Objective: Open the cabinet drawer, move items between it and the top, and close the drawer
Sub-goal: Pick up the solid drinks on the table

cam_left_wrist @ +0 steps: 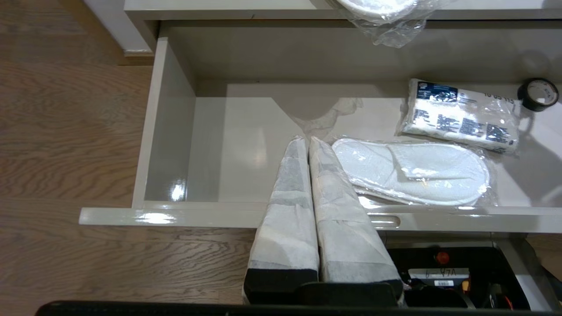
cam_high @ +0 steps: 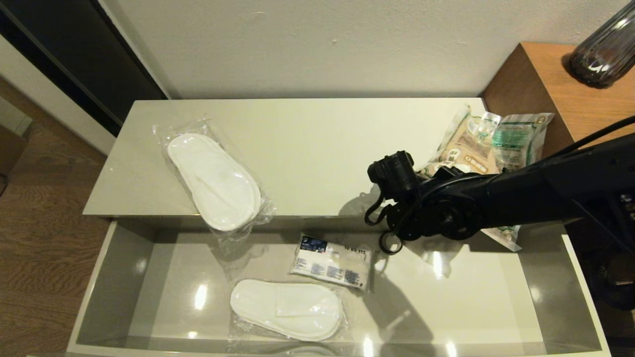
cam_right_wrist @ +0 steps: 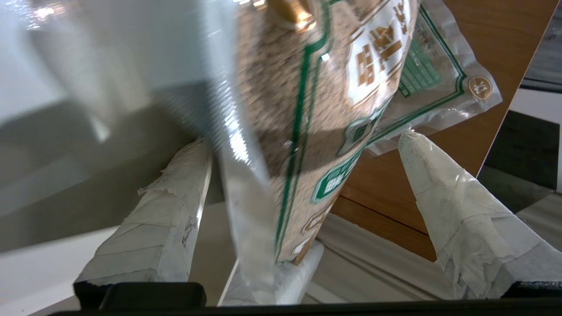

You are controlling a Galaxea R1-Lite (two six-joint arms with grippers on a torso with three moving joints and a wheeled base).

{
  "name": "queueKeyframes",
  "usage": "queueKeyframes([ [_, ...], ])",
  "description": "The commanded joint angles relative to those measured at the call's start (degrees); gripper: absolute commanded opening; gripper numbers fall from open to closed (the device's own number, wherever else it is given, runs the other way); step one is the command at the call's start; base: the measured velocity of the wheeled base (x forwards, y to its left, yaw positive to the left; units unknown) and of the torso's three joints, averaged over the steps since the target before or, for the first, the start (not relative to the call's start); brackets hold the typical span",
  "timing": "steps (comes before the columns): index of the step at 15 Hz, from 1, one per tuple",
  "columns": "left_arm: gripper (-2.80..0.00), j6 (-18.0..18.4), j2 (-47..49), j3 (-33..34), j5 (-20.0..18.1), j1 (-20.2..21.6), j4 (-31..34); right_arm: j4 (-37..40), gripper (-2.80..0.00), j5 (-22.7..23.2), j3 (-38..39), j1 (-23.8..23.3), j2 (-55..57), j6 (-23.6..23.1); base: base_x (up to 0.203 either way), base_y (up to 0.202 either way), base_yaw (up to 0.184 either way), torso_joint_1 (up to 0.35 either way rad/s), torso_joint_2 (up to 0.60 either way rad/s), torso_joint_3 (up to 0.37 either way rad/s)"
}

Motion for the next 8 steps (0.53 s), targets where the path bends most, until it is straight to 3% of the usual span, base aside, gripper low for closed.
queueKeyframes([
  [1, -2.80, 0.02, 0.07, 0.01, 0.01, 0.02, -0.05, -0.36, 0.00, -0.04, -1.00, -2.05, 0.87, -0.21, 0.000, 0.000, 0.000, 0.000, 0.00, 0.000],
  [8, -2.80, 0.02, 0.07, 0.01, 0.04, 0.04, -0.05, -0.55, 0.00, 1.57, -2.08, -6.69, 2.13, 0.21, 0.000, 0.000, 0.000, 0.000, 0.00, 0.000],
])
